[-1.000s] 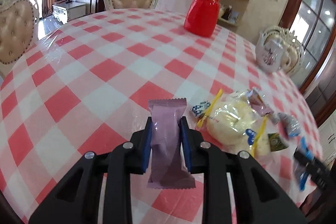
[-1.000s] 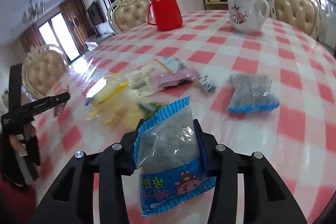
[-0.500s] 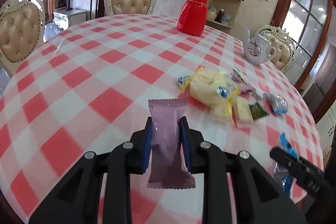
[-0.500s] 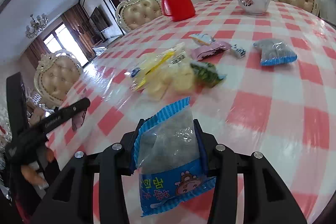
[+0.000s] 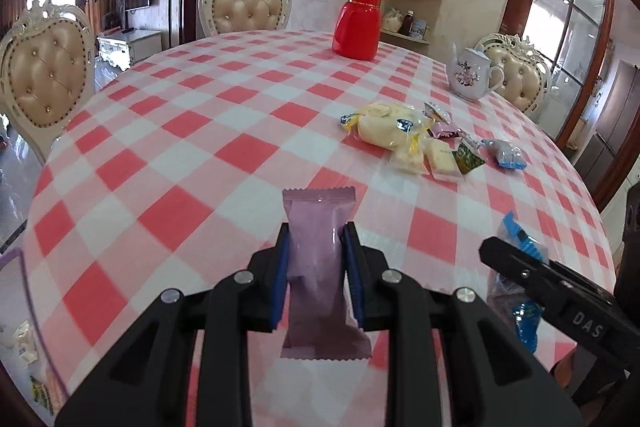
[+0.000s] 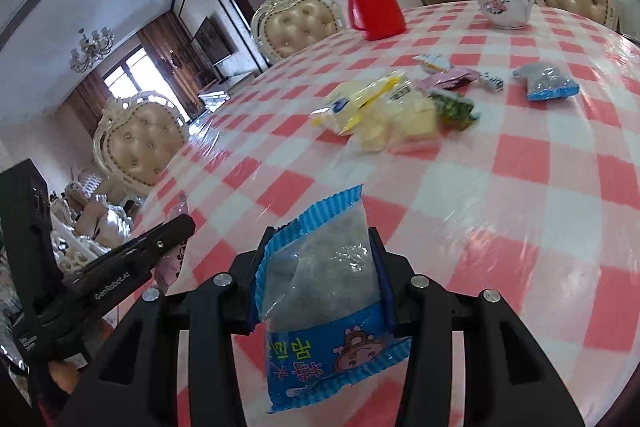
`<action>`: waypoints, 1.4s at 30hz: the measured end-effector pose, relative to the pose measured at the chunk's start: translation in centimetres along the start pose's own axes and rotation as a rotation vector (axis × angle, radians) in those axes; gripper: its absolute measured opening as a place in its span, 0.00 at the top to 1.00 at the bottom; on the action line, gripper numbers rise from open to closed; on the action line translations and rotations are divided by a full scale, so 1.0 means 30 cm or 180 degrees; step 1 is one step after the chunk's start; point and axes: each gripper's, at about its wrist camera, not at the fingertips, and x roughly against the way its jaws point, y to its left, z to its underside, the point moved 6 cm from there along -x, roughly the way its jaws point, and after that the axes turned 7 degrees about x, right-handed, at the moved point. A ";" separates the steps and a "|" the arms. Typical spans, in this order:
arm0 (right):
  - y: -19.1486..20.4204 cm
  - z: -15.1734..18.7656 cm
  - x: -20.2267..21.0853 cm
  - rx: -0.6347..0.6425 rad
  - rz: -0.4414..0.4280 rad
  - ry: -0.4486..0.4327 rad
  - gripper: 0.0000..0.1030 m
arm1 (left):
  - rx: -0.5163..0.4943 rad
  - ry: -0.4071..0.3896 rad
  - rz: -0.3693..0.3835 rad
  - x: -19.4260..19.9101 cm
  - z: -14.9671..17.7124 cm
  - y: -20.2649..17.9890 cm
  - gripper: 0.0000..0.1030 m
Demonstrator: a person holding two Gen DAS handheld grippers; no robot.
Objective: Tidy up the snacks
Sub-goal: 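Carry the blue-edged pack and pink wrapper into the clear box and open both tools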
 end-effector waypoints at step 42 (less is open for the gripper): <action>1.080 0.383 -0.081 0.1725 -0.1214 0.0626 0.57 | 0.0350 -0.0377 -0.1306 0.486 0.106 0.893 0.74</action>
